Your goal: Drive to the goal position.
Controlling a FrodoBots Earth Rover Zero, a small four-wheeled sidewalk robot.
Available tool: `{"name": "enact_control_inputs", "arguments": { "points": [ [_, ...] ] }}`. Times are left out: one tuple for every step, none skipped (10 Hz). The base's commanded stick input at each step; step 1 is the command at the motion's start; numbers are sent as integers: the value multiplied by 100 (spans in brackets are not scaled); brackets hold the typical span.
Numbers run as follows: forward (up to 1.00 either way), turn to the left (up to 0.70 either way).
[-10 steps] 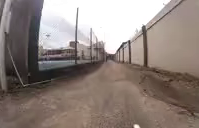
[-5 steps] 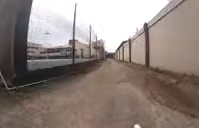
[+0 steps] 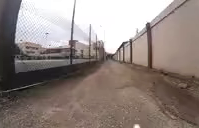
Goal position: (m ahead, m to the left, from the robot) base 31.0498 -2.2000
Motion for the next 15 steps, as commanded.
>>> {"name": "enact_control_inputs", "arguments": {
  "points": [
    [70, 0],
    [70, 0],
    [70, 0],
    [70, 0],
    [70, 0],
    [70, 0],
    [70, -5],
    [70, -16],
    [70, -34],
    [70, -35],
    [70, -35],
    [70, -35],
    [70, -35],
    [70, -17],
    [70, -5]
  ]
}}
